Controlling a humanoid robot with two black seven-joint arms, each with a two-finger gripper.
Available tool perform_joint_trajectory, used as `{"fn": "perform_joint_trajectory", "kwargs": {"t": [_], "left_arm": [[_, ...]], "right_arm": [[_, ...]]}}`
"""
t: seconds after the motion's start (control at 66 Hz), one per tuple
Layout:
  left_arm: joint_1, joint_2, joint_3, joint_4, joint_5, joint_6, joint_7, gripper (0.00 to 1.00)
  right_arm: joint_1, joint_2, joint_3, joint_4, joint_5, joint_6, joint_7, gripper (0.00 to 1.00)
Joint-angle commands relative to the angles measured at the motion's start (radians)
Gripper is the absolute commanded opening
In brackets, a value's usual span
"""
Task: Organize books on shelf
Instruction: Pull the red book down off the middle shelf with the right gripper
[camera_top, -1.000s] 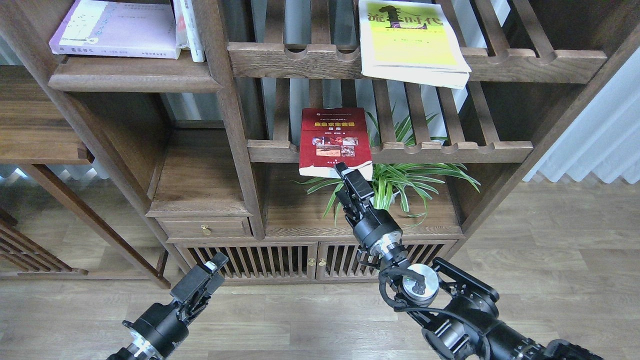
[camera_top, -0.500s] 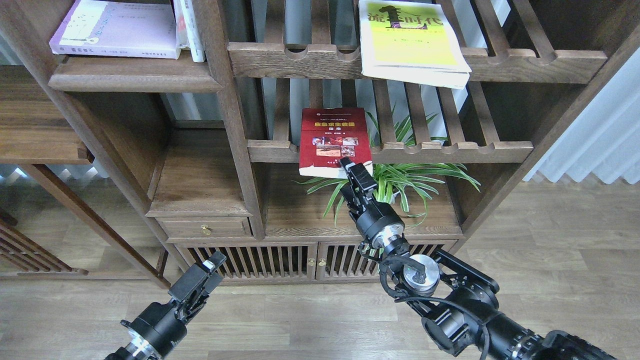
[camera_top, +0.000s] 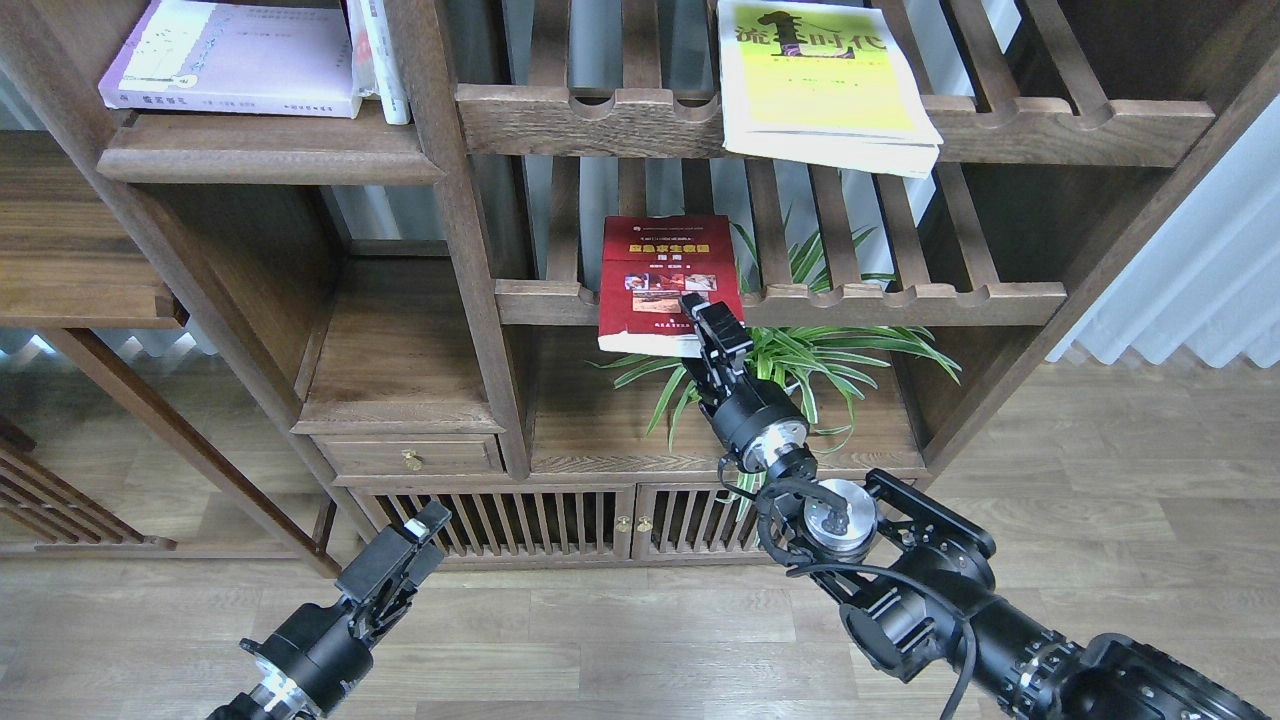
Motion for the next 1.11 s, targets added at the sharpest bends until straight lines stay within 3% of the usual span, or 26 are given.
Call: {"fn": "perform_joint_trajectory", "kwargs": {"t": [0.0,0.061,0.227,0.47,0.727,1.091], "left_arm": [[0.0,0.0,-0.01,0.0,0.0,0.0,0.0,1.0],[0.0,0.0,-0.024,0.0,0.0,0.0,0.0,1.0],[0.002,0.0,-0.052,0.005,0.002,0.0,0.003,1.0],[0.002,0.0,-0.059,0.015,0.0,0.0,0.005,1.0],[0.0,0.0,-0.059,0.018,0.002,0.0,0.005,1.0],[0.002,0.0,-0.047,0.054,-0.023,0.0,0.002,1.0]], "right_arm": [[0.002,0.0,-0.012,0.006,0.004,0.014,-0.01,0.33],[0.0,0.0,-0.009,0.004,0.006,0.04,-0.009,0.13],[-0.003,0.0,-0.032,0.009,0.006,0.085,-0.021,0.05],[-0.014,0.0,-0.066,0.038,0.001,0.169,-0.024,0.05],[-0.107,0.0,-0.047,0.221,-0.008,0.186,-0.026,0.04],[-0.388,0.0,0.032,0.481,-0.077,0.261,-0.05,0.04]]}}
